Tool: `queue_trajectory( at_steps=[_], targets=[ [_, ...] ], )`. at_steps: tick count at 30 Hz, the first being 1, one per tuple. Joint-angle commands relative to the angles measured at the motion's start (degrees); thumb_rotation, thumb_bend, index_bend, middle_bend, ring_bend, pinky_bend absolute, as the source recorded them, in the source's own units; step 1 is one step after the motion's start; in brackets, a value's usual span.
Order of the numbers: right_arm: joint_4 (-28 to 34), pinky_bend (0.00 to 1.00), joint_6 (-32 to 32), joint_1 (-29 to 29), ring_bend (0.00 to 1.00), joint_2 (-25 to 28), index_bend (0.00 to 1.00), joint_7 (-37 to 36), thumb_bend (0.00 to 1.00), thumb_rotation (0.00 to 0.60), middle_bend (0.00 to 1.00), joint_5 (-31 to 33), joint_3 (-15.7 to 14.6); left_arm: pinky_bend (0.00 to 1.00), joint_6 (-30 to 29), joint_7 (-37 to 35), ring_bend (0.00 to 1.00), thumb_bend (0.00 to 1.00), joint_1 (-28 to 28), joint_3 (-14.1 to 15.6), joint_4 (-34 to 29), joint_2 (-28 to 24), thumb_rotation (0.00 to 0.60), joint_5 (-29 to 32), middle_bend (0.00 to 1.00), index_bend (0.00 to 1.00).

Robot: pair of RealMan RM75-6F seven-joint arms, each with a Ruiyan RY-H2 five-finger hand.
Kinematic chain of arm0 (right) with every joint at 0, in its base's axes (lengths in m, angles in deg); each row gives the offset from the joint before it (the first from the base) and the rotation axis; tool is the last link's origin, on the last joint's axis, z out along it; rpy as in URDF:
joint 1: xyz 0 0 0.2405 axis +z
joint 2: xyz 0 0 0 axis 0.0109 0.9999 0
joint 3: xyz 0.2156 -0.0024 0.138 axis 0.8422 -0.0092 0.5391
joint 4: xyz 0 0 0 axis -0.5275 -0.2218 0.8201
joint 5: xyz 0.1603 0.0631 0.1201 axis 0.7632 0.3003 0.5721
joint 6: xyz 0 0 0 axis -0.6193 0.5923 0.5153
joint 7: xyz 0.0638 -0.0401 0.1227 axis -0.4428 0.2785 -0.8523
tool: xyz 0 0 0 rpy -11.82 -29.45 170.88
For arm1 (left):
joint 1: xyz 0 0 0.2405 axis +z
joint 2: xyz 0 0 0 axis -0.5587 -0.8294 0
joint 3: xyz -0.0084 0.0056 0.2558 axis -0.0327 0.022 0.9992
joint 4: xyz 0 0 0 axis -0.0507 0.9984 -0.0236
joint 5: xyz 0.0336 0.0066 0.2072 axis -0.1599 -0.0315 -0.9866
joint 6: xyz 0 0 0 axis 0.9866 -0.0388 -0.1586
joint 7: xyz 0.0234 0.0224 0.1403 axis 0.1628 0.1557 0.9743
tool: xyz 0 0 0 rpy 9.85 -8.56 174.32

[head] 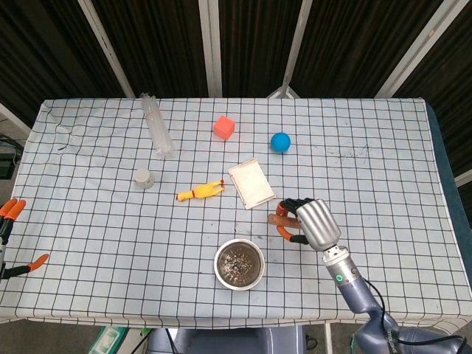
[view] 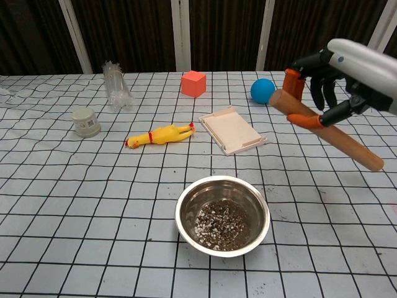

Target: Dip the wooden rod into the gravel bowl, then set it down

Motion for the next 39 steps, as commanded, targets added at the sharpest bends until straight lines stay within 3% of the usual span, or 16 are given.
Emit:
queue_trajectory(
  at_steps=[1,8,16,32,39],
  targets=[
    [3.4,0.67,-1.6,-0.3,0.65,3.2,0.83,-5.7,0.55,0.600,0.63,-0.1,1.6,0.00,0.1,0.1,0.00,0.05,0.0,0.0,-0.1,0.0,0.600,0.0,0.00,0.00],
    [9.7,0.67,-3.8,-1.6,0.65,5.0,0.83,-20.8,0.55,0.600,0.63,-0.4,1.6,0.00,0.1,-0.1,0.00,0.05,0.0,0.1,-0.6,-0.1,0.600,-0.1,0.00,0.00],
    [11.5,0.67,-7.1,-2.7,0.65,0.9,0.83,-33.3,0.55,0.600,0.63,-3.2,-0.3,0.00,-0.2,0.0,0.00,0.05,0.1,0.2,-0.5,0.1,0.600,-0.3,0.00,0.00],
    [9.9,0.67,-11.0,-2.5,0.65,-11.3,0.83,-34.4,0.55,0.600,0.63,-7.1,-2.3,0.00,0.1,-0.5,0.00,0.05,0.0,0.2,-0.5,0.0,0.600,-0.2,0.00,0.00],
    [6.2,0.67,-10.4,-1.7,0.65,-16.1,0.83,-32.6,0.55,0.600,0.63,-6.7,-1.9,0.00,0.1,-0.6,0.00,0.05,-0.1,0.2,-0.6,-0.1,0.600,-0.2,0.00,0.00]
  ],
)
